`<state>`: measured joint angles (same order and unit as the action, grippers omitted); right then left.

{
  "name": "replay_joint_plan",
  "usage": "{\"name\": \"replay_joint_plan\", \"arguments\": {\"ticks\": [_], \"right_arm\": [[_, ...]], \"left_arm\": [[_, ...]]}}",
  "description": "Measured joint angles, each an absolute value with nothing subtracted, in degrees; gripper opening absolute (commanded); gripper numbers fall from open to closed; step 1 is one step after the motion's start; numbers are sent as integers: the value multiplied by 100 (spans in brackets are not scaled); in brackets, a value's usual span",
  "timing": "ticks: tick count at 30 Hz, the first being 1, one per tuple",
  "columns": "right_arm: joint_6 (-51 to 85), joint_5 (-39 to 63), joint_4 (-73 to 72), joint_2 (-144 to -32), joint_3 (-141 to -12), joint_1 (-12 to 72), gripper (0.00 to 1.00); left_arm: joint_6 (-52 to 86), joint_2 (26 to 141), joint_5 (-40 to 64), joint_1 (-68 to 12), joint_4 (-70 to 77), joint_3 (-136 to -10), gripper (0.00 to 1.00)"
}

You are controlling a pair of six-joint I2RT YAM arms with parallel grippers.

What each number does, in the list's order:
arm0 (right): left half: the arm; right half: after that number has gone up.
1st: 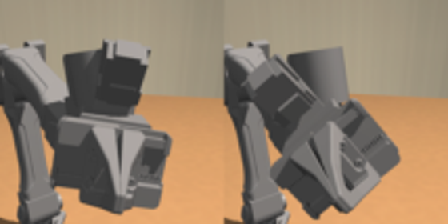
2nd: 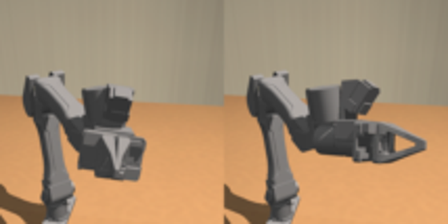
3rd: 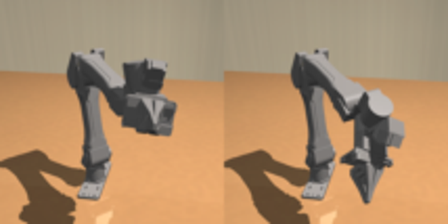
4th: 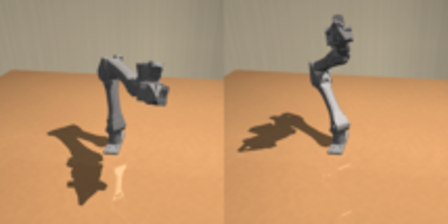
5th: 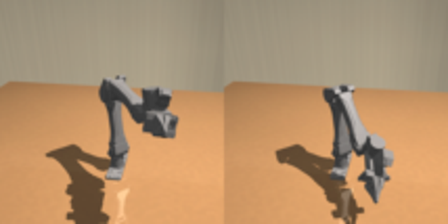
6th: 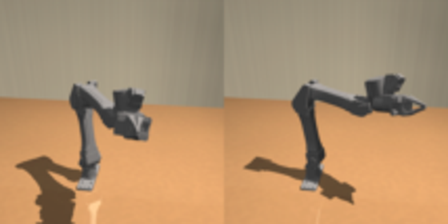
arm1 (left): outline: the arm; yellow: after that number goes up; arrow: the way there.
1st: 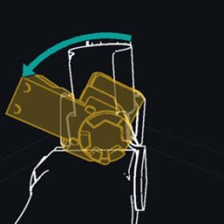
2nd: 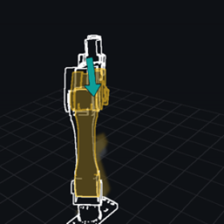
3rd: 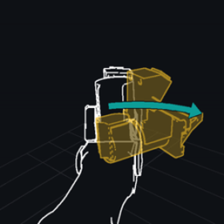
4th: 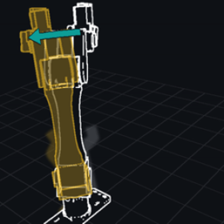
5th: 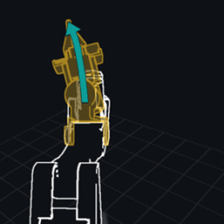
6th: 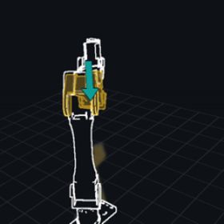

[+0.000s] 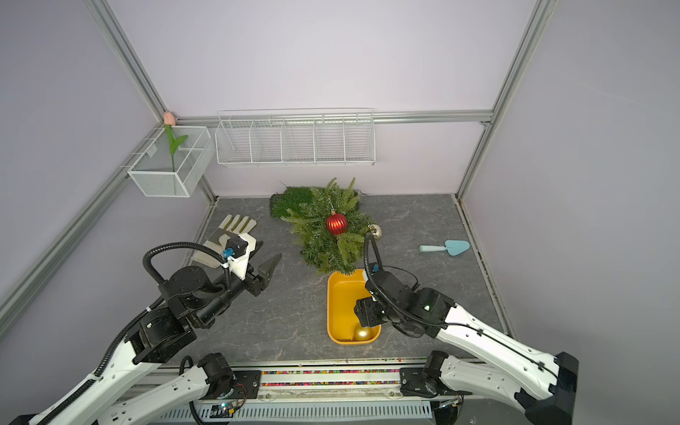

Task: Decorate the small christmas tree with ornaments
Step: Pick up an ornament from the container.

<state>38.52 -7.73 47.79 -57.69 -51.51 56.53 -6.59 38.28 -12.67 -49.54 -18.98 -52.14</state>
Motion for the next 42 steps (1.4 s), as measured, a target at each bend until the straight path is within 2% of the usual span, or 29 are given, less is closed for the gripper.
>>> {"name": "replay_joint_plan", "arguments": {"ticks": [7,14,26,30,36,42], "right_arm": [[4458,-1004,5105,-6888,-5186,6014,76],[4451,-803,5140,-7701,-5301,6171,75],[4366,-596,4880,-8514,-5325,6171,63],[4300,-615,4816,-8595,-5349,6171,57],[4169,-757,4888,-8471,-5441,6171,55],[3793,-930,5059,-7269,-5470,6171,53]], "left_arm": [[-469,3686,-1310,-4954,-1962,-5214,60],[-464,3664,-1354,-4954,-1962,-5214,60],[-471,3614,-1417,-4954,-1959,-5210,60],[-475,3610,-1415,-4954,-1959,-5210,61],[-495,3610,-1415,-4954,-1959,-5210,61],[-519,3634,-1411,-4954,-1957,-5210,61]]}}
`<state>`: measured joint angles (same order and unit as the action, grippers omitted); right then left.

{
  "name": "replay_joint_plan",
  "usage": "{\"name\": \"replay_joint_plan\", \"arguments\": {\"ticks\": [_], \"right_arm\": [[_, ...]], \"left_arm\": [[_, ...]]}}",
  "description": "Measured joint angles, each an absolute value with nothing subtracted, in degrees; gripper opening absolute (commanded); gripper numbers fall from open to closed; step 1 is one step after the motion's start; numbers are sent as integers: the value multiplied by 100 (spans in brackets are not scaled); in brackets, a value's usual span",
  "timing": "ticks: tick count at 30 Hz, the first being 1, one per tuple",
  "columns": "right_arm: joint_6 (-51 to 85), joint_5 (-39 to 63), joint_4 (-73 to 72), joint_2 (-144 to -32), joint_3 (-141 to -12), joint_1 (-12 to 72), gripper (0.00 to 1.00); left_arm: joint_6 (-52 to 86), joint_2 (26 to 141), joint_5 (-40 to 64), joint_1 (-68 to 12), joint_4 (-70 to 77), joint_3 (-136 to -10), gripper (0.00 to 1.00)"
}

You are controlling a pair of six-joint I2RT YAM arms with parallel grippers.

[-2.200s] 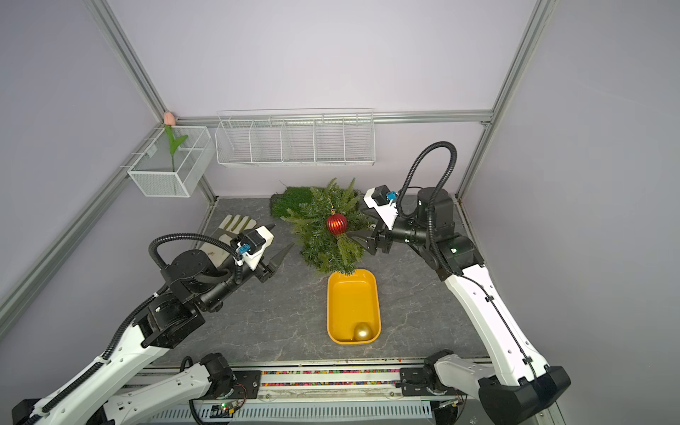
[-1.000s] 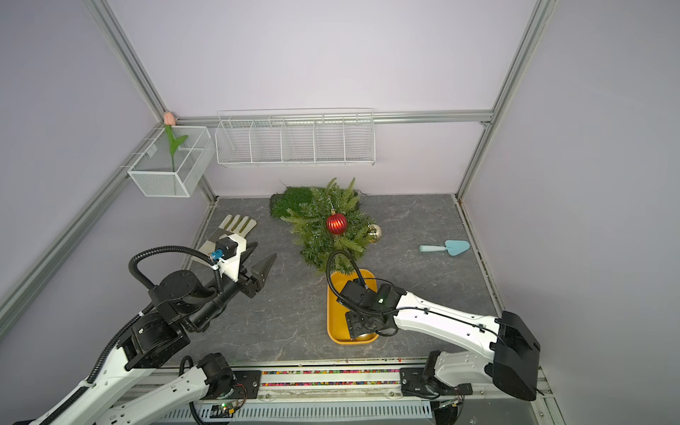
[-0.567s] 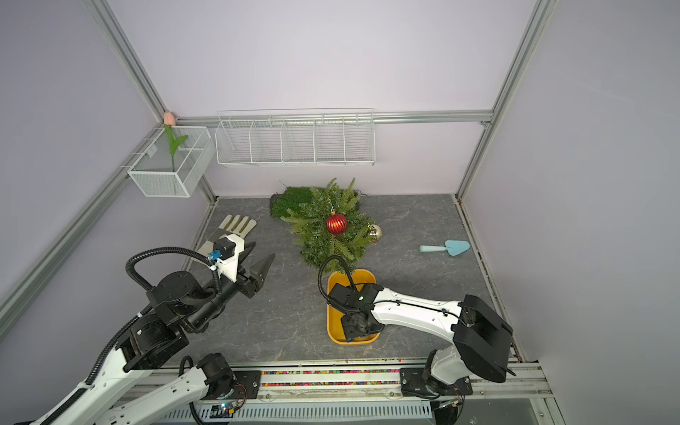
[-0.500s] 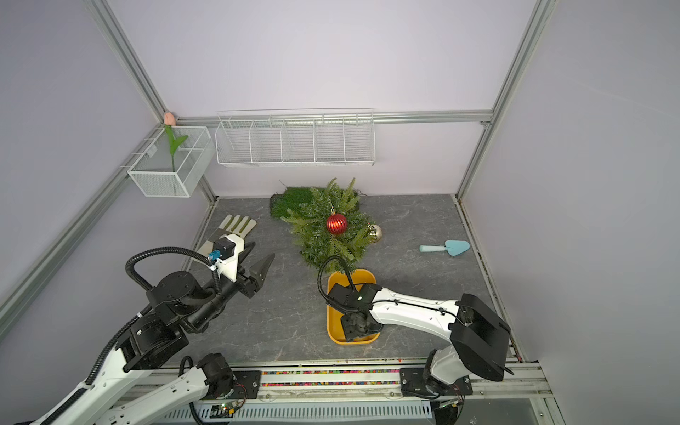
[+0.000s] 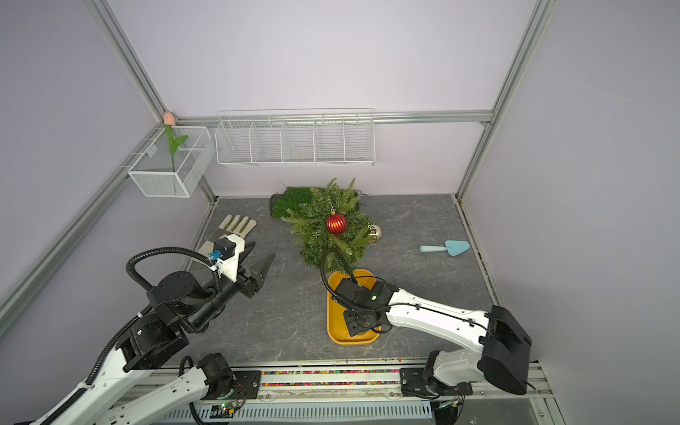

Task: Decorate the small christmas tree with ornaments
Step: Pick up an ornament from the container, then hang an ornament on the christmas tree.

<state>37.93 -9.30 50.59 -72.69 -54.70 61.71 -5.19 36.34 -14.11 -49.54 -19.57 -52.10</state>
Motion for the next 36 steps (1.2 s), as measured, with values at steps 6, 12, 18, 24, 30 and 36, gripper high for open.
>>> {"name": "replay_joint_plan", "arguments": {"ticks": [6,12,18,24,30,36], "right_arm": [[3020,-1111,5061,-5933,-5500,6169,49],[2268,-1671,4807,-4856,-5627,6123,45],[1238,-1822,3426,-3900,-5389,6121,43],[-49,-1691,1708,-3629,-4908,6121,41],[-1164,-1197,530,-3793,-4735,6121,41],[-2045,-523,-1,-3870,-4733,6121,41]], "left_arm": [[-582,3688,-1175,-4954,-1894,-5210,61],[-648,3745,-429,-4954,-1699,-5210,61],[-650,3916,458,-4954,-1463,-5212,60],[-646,4095,1234,-4954,-1197,-5216,60],[-508,4335,1933,-4954,-799,-5229,62],[91,5030,2779,-4954,-390,-5662,69]]}}
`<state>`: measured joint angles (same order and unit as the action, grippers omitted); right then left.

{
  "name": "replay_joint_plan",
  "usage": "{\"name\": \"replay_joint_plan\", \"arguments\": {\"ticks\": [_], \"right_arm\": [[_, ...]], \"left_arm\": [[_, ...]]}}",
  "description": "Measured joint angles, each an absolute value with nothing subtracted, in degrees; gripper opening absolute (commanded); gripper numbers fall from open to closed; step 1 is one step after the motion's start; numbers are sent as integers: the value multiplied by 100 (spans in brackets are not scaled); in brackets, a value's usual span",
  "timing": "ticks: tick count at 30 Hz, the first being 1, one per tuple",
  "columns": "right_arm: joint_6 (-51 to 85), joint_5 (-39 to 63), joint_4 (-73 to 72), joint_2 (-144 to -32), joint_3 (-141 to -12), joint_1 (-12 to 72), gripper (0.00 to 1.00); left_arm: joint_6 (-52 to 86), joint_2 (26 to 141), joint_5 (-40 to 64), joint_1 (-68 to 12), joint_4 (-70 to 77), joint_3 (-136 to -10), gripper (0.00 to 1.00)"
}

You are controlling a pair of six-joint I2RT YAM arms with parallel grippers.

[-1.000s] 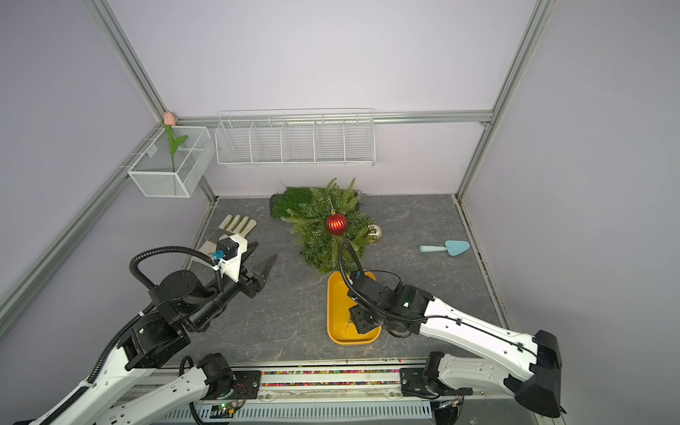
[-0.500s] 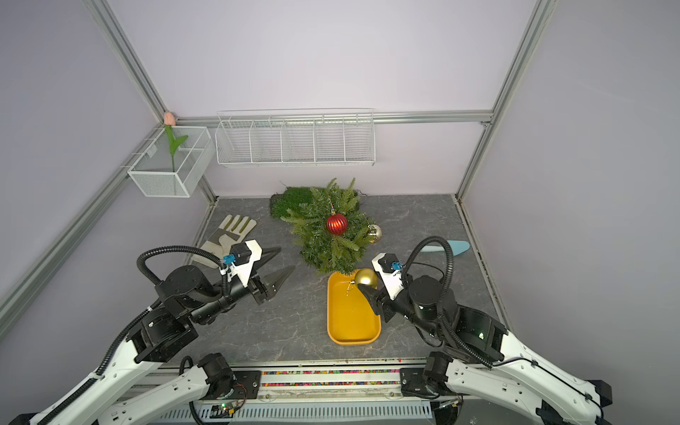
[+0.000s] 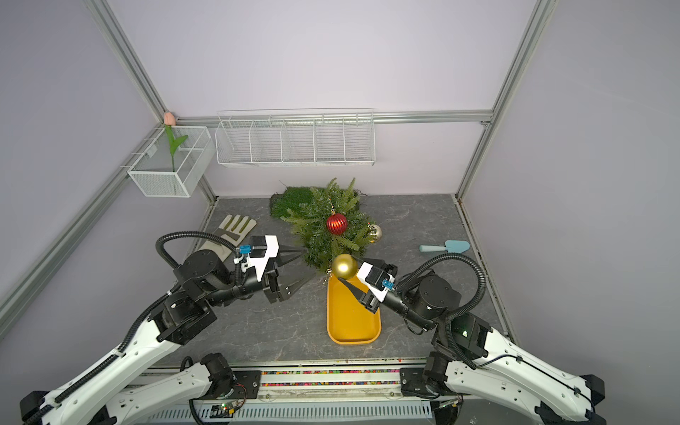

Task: Decorate the small christmas tree with ornaments
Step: Hang an ornament on the christmas tree.

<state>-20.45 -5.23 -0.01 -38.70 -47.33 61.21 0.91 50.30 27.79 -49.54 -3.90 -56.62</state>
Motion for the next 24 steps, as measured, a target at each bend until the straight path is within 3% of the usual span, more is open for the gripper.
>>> {"name": "replay_joint_plan", "arguments": {"ticks": [9,15,24], "right_arm": [[-3376,132,-287,-3975,-4748,6121,40],[-3826,405,-344,-4121,-4812,6121,40],[-4032,701,-377,-4121,-4845,6123,40]], "left_arm": [[1612,5621,4104,-4954,381,-5850,84],[2397,6051,4781,-4945,882,-5990,80],[2528,6141,5120,-4934,786,-6088,78]]}}
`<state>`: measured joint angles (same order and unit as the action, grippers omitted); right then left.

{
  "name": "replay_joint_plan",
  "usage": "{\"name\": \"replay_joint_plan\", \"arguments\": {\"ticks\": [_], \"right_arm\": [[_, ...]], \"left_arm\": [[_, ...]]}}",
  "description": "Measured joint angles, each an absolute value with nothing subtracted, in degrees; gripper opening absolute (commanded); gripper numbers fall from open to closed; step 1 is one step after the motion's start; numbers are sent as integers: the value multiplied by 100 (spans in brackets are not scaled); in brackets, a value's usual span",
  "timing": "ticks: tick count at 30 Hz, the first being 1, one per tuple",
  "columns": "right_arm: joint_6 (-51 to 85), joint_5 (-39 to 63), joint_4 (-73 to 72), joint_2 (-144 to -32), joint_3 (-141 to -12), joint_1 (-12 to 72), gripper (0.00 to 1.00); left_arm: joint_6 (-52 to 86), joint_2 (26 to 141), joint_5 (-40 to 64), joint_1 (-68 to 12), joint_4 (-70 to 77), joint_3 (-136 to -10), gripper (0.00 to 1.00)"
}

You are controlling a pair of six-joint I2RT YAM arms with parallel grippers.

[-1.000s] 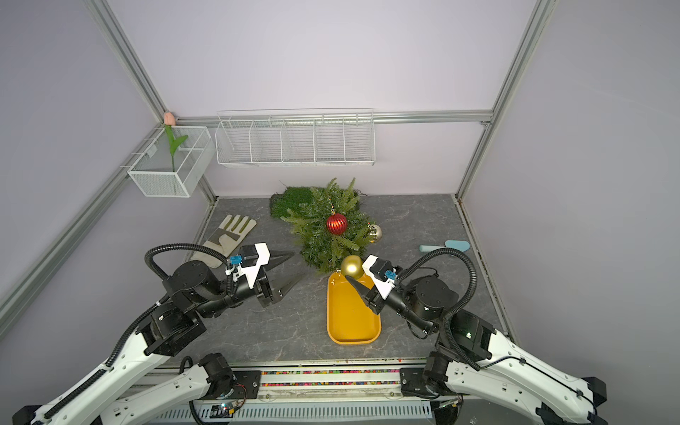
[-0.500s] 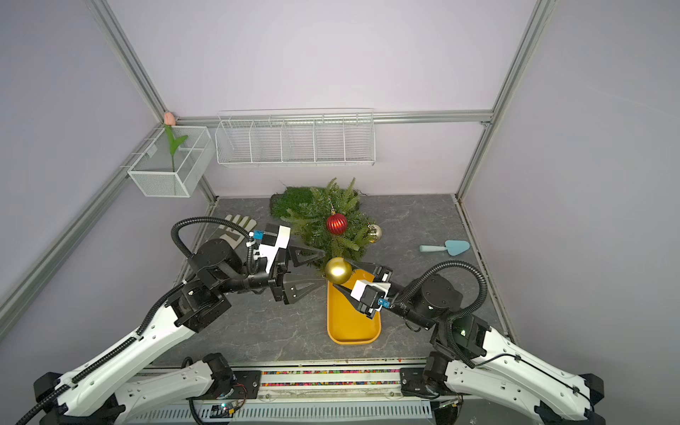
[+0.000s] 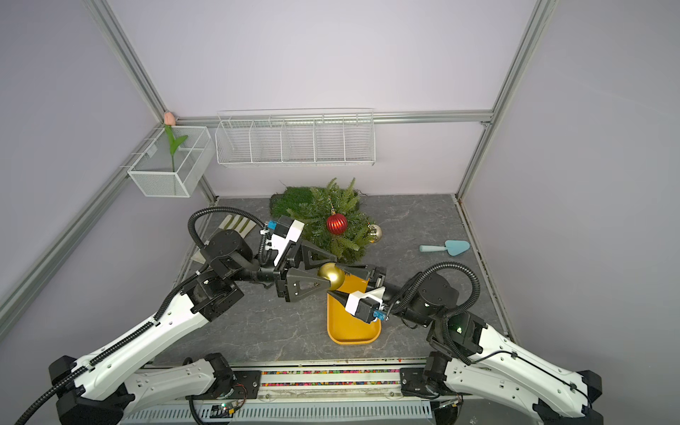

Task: Decorate the small christmas tree with ornaments
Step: Hang an ornament on the christmas tree.

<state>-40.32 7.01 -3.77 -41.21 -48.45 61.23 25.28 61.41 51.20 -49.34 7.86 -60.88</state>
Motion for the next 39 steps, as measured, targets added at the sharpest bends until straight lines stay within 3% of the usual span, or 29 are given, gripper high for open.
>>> {"name": "replay_joint_plan", "arguments": {"ticks": [17,24,26,28,30,39], "right_arm": [[-4169,867,-233,-4147,-5242,6117,43],[-4209,864,-91,-4132,-5242,6117,46],[-4226,860,-69,-4115,-5242,6117,53],[-4230,862,-21,-4095,-5247,6117,74],[-4252,862,106,-4071,-5271,6117,86],[-4508,1223,1942,-4209,-6359,6117,87]], "left_arm": [[2403,6226,5275,-4952,145,-6270,76],[2458,6235,5310,-4952,185,-6318,60],[2473,6243,5339,-4950,185,-6318,55],[2451,6257,5360,-4950,176,-6322,48],[2403,6278,5404,-4952,99,-6348,45],[1404,6383,5697,-4952,-1271,-6908,40]]}}
